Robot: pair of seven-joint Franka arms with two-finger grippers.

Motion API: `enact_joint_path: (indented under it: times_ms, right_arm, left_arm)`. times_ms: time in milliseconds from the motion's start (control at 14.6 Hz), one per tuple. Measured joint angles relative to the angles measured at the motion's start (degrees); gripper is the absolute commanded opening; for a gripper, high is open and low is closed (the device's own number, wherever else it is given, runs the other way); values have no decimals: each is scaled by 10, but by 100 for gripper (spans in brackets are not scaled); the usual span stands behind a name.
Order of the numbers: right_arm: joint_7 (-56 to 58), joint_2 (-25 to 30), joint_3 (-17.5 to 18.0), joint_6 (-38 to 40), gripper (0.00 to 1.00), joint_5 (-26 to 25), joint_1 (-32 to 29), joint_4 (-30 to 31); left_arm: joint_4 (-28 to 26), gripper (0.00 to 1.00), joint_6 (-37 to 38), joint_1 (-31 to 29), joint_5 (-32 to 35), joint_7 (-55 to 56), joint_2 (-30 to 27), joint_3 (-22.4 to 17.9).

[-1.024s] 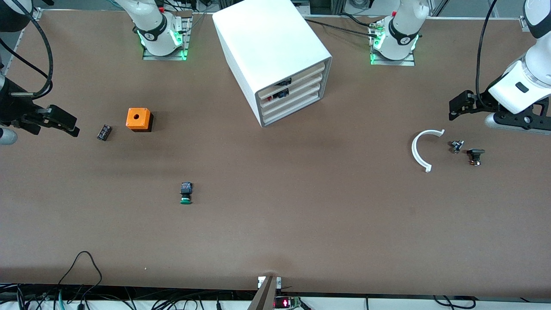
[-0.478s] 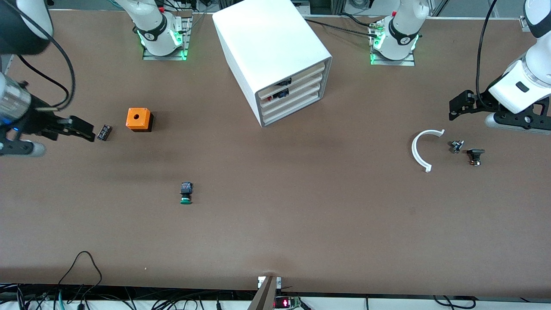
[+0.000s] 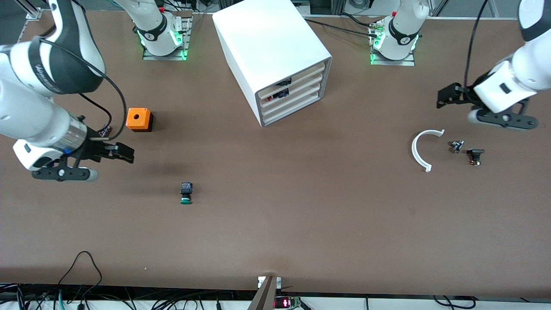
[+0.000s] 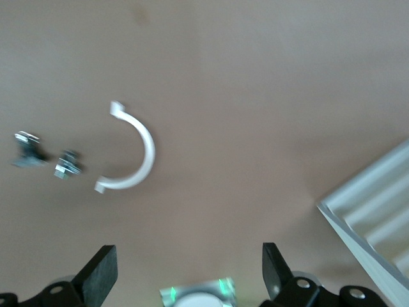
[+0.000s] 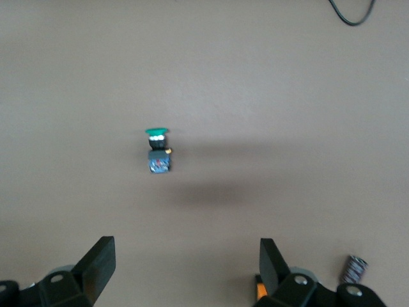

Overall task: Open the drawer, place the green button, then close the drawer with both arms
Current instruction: 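Grasp the green button with the right gripper while the left gripper reaches the drawer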

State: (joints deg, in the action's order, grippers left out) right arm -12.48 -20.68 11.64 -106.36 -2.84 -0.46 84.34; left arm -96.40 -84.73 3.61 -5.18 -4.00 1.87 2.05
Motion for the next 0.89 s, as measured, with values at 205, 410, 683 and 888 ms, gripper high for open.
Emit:
enact_joint_path:
  times_ms: [205, 410, 683, 888]
  right_arm:
    - [-1, -29, 0, -84, 100, 10, 5, 29]
    - [-1, -62, 1, -129, 100, 14, 18, 56]
    - [-1, -109, 1, -149, 100, 14, 42, 67]
    - [-1, -127, 1, -226, 100, 14, 46, 103]
  left_arm:
    - [-3, 100, 12, 2, -56, -3, 26, 30]
    - [-9, 100, 11, 2, -140, -105, 75, 32]
    - [-16, 100, -23, 2, -259, -176, 157, 33]
    - [-90, 100, -139, 1, -357, -217, 177, 74]
